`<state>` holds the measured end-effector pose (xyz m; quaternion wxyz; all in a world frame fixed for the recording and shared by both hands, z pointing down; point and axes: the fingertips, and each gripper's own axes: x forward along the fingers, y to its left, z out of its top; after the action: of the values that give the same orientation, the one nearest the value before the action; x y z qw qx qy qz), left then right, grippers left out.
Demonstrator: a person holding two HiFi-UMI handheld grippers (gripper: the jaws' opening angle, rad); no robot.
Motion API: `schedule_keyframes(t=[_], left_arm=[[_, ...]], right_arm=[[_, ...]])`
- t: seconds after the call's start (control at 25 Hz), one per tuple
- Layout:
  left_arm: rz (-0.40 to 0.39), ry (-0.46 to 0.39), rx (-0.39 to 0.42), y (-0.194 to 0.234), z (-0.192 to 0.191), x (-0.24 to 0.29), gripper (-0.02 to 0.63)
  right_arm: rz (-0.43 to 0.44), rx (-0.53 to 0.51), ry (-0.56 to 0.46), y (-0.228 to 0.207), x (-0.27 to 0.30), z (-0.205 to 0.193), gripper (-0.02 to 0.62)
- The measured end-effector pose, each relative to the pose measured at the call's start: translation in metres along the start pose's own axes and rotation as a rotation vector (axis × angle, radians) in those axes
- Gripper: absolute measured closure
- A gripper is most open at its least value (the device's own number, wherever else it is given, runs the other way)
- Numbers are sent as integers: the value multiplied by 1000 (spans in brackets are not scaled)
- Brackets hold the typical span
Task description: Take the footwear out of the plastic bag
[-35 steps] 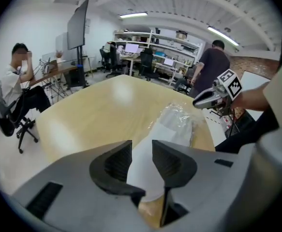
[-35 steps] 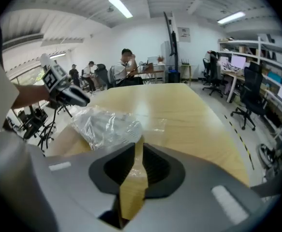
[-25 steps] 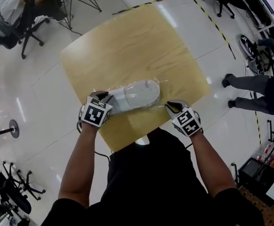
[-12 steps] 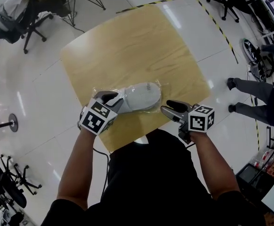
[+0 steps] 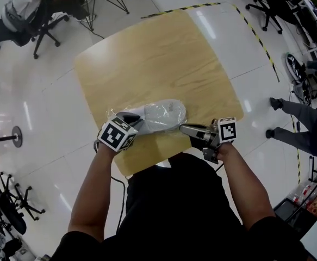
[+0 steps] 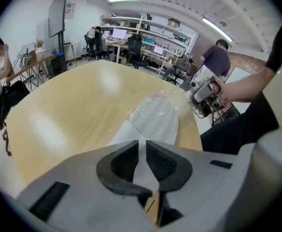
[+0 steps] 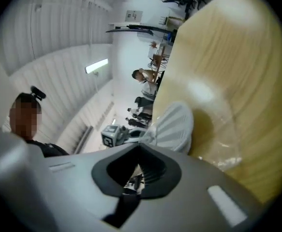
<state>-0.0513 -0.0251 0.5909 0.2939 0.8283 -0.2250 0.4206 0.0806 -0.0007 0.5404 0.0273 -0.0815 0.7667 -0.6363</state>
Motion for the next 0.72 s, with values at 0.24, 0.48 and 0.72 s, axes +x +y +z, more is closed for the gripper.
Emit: schedule_keyframes(t=[0.24,0.48,0.72], left_arm=[[-54,-105,-42,-9,13,-13,549],[7,-47,159,-14,13,-26,461],[77,147,363,-15,-3,-1,448]], right_arm=[[-67,-4,28,-24,-25,13,461],[-238,-91,-33,-30,-26,60,430],[-250,-14,31,-48,2,68,503]])
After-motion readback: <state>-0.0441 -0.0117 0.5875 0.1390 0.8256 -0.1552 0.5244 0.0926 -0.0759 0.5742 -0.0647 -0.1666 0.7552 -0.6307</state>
